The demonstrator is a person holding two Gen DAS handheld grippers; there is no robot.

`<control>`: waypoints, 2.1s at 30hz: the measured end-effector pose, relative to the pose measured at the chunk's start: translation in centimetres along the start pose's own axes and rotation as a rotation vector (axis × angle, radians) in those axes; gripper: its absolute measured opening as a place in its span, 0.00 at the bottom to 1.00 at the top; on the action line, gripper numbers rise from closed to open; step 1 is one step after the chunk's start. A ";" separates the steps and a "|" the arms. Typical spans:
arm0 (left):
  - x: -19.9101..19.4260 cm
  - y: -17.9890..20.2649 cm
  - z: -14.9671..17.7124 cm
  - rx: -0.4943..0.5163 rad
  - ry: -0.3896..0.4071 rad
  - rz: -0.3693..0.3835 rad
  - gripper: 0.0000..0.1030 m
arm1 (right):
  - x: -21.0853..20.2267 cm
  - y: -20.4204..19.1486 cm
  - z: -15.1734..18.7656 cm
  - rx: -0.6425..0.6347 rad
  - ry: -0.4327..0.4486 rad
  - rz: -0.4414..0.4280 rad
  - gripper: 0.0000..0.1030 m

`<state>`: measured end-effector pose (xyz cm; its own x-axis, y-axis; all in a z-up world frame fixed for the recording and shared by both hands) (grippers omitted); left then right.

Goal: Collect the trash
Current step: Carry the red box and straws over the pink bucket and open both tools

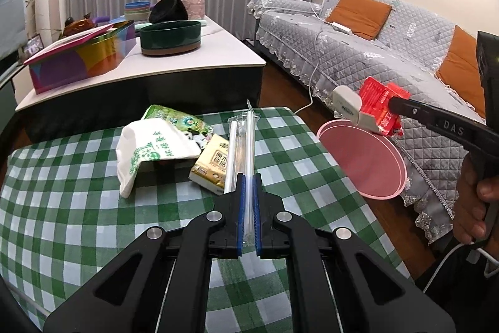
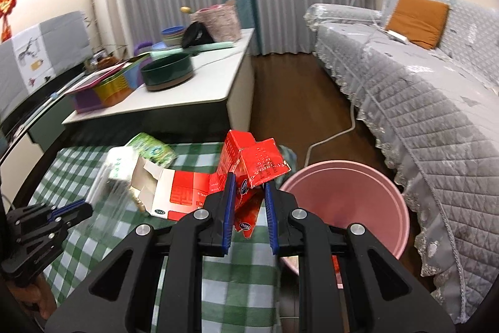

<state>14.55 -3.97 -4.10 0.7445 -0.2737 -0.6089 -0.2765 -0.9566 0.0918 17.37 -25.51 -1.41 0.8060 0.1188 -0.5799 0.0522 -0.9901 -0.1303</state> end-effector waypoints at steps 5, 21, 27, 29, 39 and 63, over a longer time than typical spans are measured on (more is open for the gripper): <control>0.4 1.1 -1.3 0.005 0.001 0.011 0.05 | -0.5 3.1 -1.2 0.047 0.017 0.058 0.18; 4.3 7.3 -5.8 0.073 -0.004 0.075 0.05 | -1.7 13.6 -3.5 0.155 0.053 0.252 0.18; 6.7 10.5 -7.0 0.094 -0.015 0.118 0.05 | -0.8 15.3 -3.1 0.178 0.035 0.274 0.18; 7.5 11.4 -7.2 0.096 -0.018 0.130 0.05 | -0.6 15.7 -3.0 0.182 0.032 0.285 0.18; 11.3 15.7 -7.6 0.102 -0.044 0.192 0.05 | 0.7 17.1 -2.0 0.158 0.014 0.345 0.18; 16.1 19.7 -6.1 0.102 -0.125 0.234 0.14 | 2.3 17.4 -0.3 0.135 -0.021 0.380 0.35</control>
<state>24.83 -27.86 -7.30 0.5747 -0.4651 -0.6733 -0.4965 -0.8523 0.1649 20.30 -42.45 -4.73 0.7409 -0.2509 -0.6230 -0.3264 -0.9452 -0.0074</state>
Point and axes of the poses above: each gripper's, at about its wrist camera, not at the fingertips, and x roughly the way its jaws point, y to its right, z to its underside, the point moved 9 cm from there along x, roughly the way its jaws point, and after that the axes turned 1 degree about y, right-handed, at the moved point
